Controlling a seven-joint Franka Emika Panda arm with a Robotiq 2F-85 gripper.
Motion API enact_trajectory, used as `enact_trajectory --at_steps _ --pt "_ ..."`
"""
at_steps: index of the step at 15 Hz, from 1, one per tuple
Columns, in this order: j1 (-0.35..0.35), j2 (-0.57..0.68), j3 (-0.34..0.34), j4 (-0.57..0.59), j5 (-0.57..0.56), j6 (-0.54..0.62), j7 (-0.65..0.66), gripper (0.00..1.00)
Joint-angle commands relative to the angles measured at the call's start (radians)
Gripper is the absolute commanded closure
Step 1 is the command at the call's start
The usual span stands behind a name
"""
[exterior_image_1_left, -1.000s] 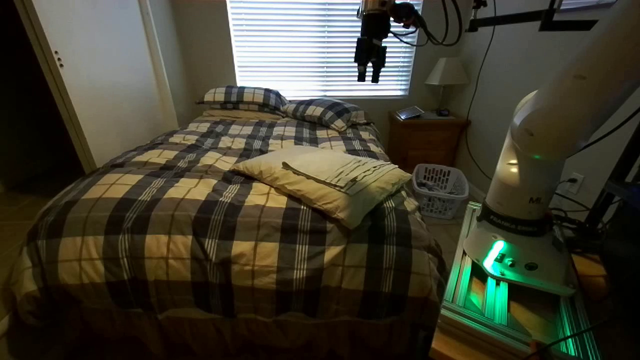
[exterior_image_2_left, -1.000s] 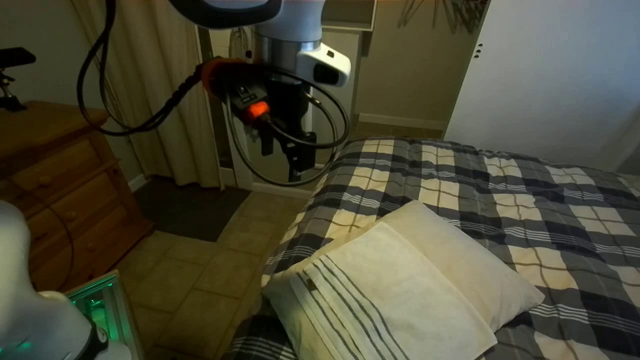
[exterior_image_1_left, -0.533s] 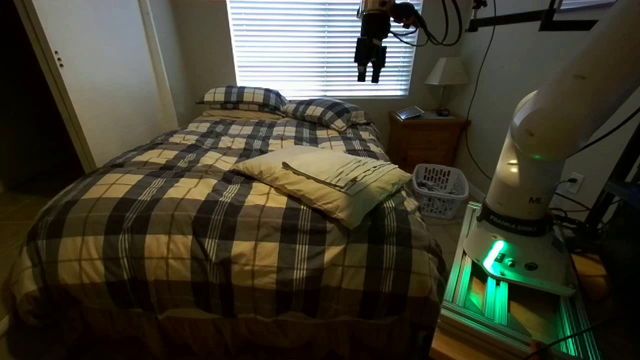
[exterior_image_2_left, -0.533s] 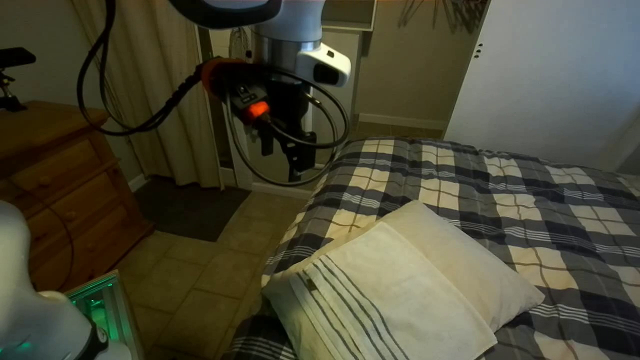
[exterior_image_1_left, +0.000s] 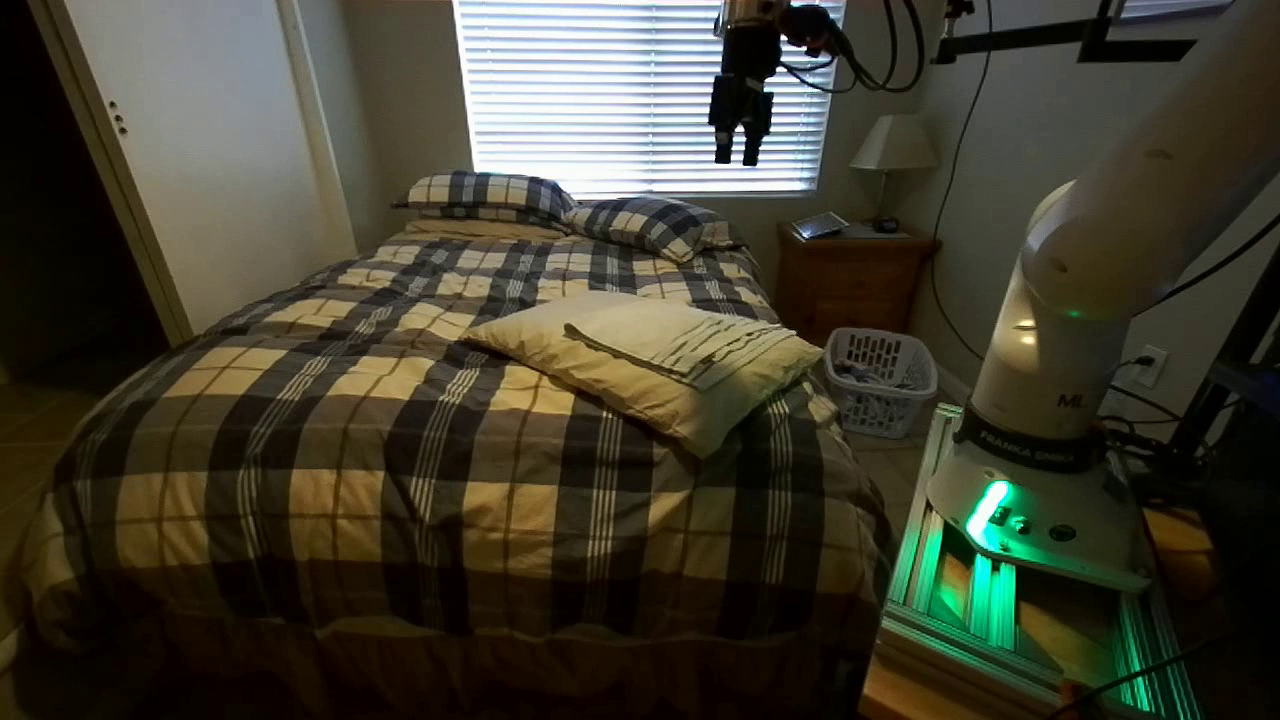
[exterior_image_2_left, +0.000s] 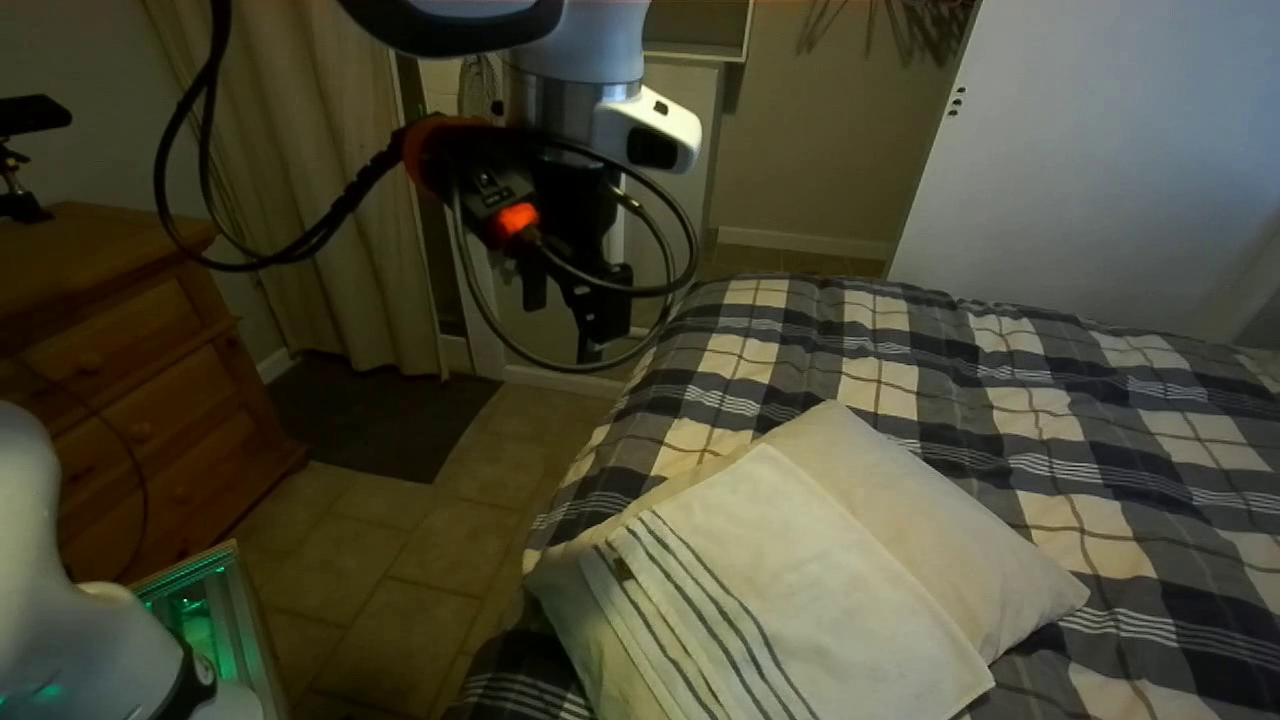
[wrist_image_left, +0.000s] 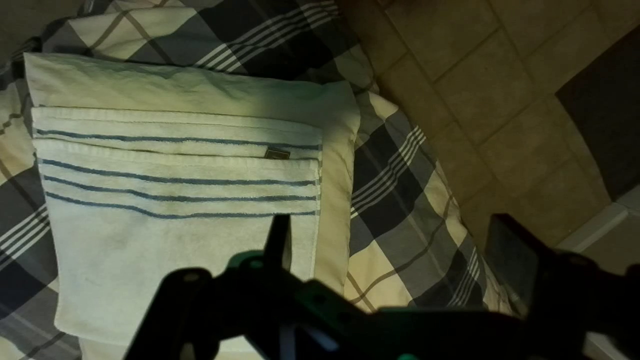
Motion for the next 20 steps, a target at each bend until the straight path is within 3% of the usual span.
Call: enact_trajectory --at_steps 1,13,15,18,20 --pt "-0.018 0.002 0.015 0.002 0.007 -0.002 -0.006 0.0" --pt "-0.034 0.074 0.059 -0.007 -0.07 0.024 0.059 0.0" --pt "-0.037 0.073 0.105 0.0 -0.189 0.019 0.091 0.0" --pt "-0.028 0.083 0.132 -0.06 -0.32 0.139 0.068 0.0" --pt "-0.018 0.08 0.132 -0.131 -0.337 0.321 0.074 0.0"
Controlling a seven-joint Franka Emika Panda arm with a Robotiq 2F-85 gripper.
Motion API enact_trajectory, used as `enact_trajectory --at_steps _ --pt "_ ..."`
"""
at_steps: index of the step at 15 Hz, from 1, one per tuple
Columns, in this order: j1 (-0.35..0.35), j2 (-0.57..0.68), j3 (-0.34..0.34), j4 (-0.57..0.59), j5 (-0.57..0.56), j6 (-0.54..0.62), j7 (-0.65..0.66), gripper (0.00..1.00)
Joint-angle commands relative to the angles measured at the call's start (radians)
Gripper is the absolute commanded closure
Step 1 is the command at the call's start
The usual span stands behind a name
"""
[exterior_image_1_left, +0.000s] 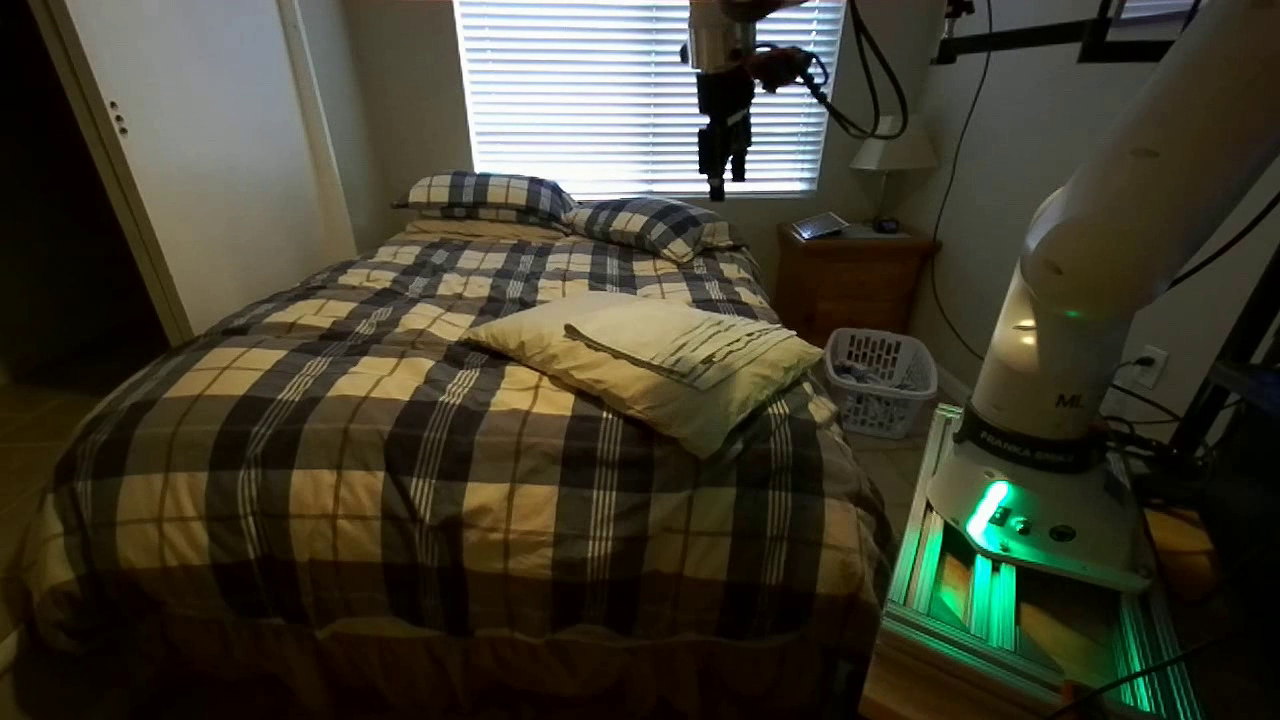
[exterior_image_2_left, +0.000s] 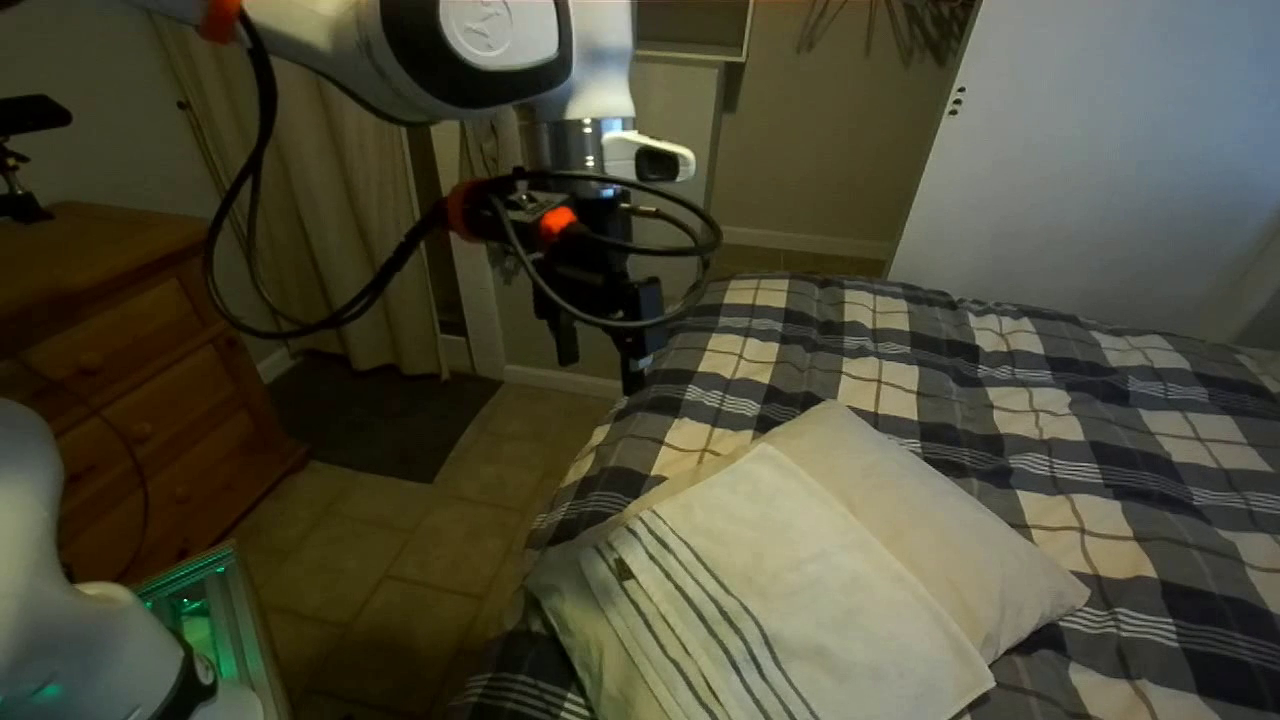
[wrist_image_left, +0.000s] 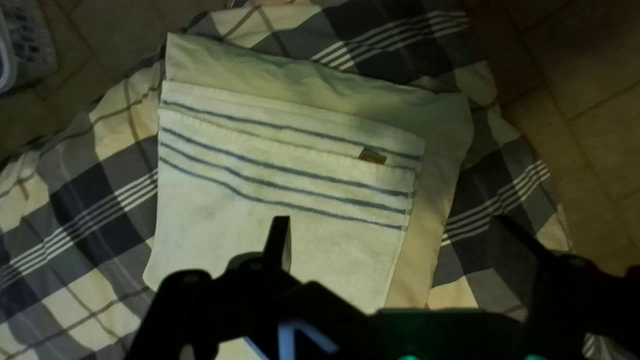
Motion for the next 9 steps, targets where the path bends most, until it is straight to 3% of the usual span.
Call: enact_trajectory --at_steps 1,5,8,9 --pt "0.005 0.005 0.004 -0.109 -0.033 0.262 0.021 0.0" --pt "0.006 0.067 -0.045 -0.186 0.183 0.42 0.034 0.0" --pt "-0.005 0.124 -0.068 -0.215 0.239 0.425 -0.009 0.0" --pt "-0.011 0.1 -0.047 -0.201 0.196 0.406 0.018 0.0"
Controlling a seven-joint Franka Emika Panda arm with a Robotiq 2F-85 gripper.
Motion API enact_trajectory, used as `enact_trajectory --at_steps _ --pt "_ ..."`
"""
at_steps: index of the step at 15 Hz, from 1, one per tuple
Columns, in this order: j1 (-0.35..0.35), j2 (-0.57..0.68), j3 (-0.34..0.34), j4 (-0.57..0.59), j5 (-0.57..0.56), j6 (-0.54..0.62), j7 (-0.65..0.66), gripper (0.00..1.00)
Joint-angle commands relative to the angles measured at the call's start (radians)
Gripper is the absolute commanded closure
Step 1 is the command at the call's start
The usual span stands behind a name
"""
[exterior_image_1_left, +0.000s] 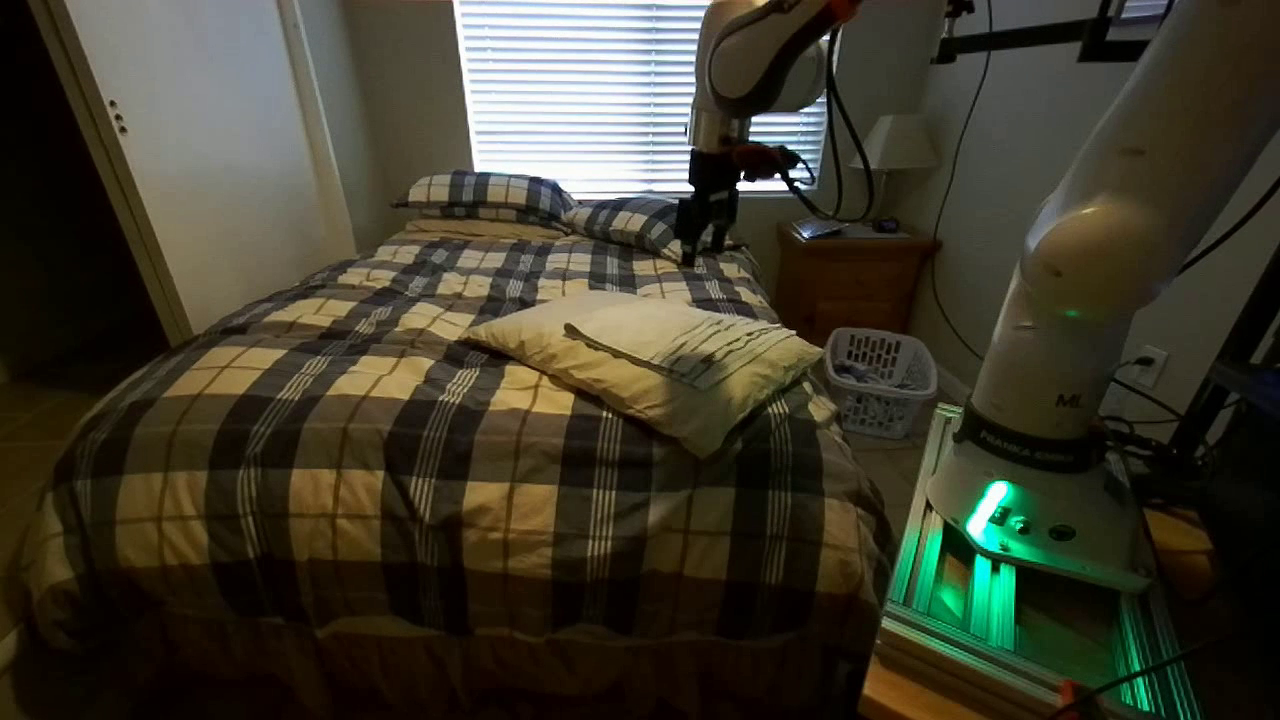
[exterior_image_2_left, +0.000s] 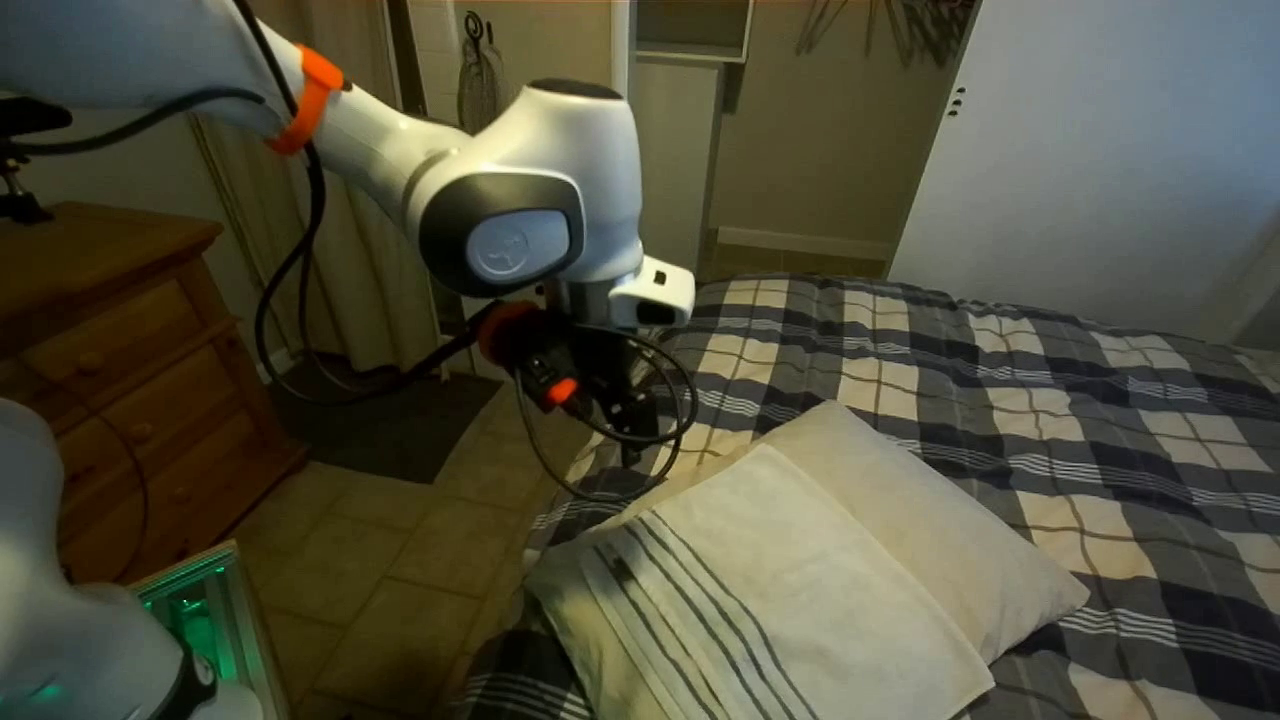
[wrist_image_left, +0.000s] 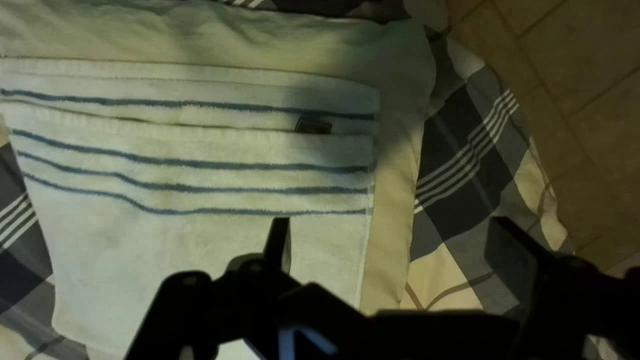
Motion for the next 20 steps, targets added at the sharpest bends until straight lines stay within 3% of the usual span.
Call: enact_trajectory --at_steps 1,6,14,20 --pt "-0.011 0.014 0.004 -0.006 0.011 0.0 -0.007 0.0" --pt "-0.018 0.054 0.004 -0.009 0.0 0.024 0.011 0.0" --pt "-0.012 0.286 0.005 -0.048 0.017 0.381 -0.051 0.0" --pt "-0.005 0.426 0.009 -0.016 -0.046 0.435 -0.016 0.0"
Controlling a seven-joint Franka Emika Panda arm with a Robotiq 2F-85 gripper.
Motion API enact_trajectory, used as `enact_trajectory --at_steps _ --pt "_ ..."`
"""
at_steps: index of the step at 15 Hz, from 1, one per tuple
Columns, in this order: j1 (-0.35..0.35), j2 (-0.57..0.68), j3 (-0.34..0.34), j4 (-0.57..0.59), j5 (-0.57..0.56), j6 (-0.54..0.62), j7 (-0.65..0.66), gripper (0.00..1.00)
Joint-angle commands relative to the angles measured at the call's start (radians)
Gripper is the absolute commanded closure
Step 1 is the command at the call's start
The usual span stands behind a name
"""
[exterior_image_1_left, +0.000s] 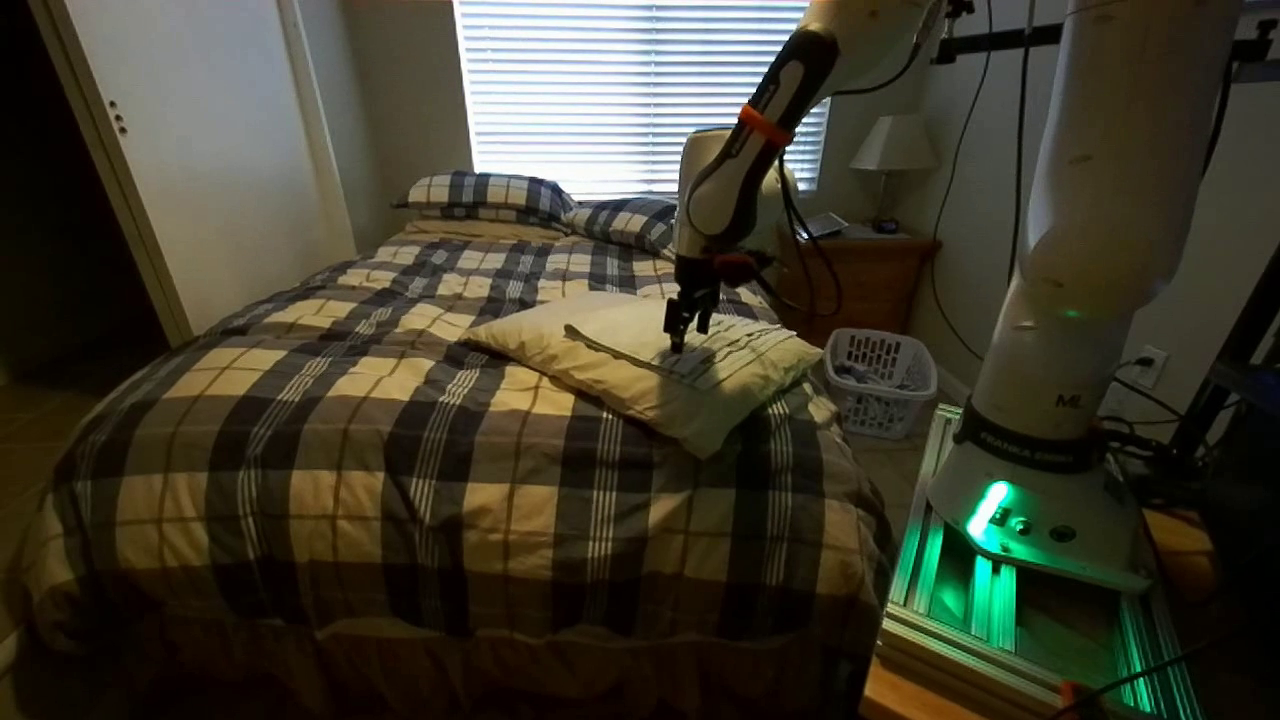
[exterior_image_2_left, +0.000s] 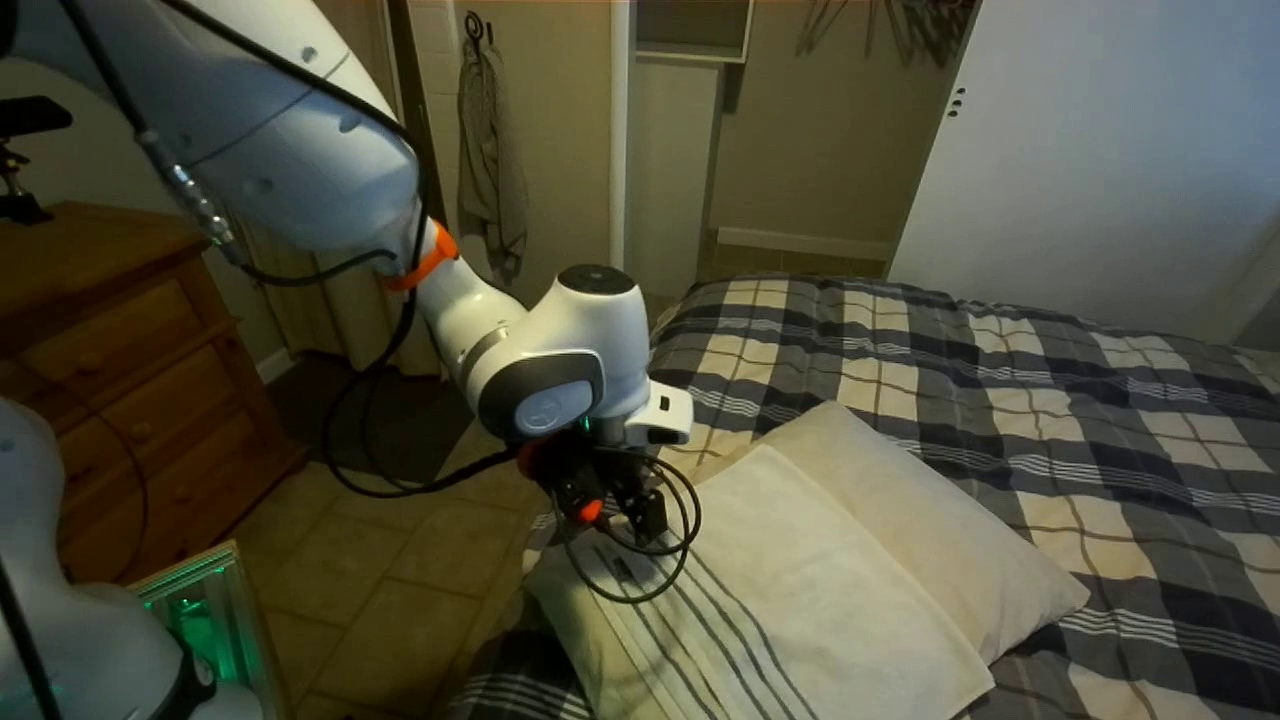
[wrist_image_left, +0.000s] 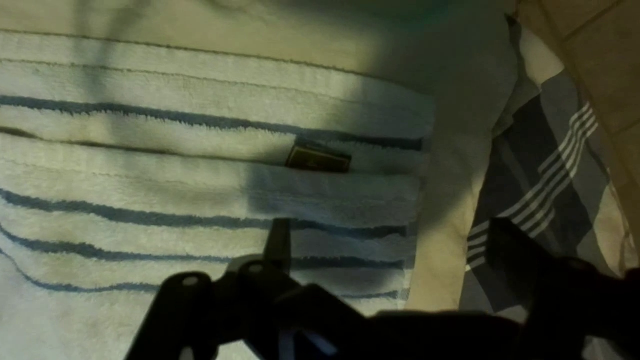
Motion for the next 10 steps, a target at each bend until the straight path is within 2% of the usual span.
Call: enact_trajectory --at_steps 1,2,4,10 --pt "0.002 0.069 0.002 0.031 -0.058 0.014 0.019 0.0" --pt "0.008 0.084 -0.007 0.038 -0.085 0.011 0.034 0.0" --pt "0.011 0.102 -0.012 0.05 -0.114 0.008 0.04 0.28" --pt "0.022 0.131 -0.029 0.079 -0.185 0.006 0.068 0.7"
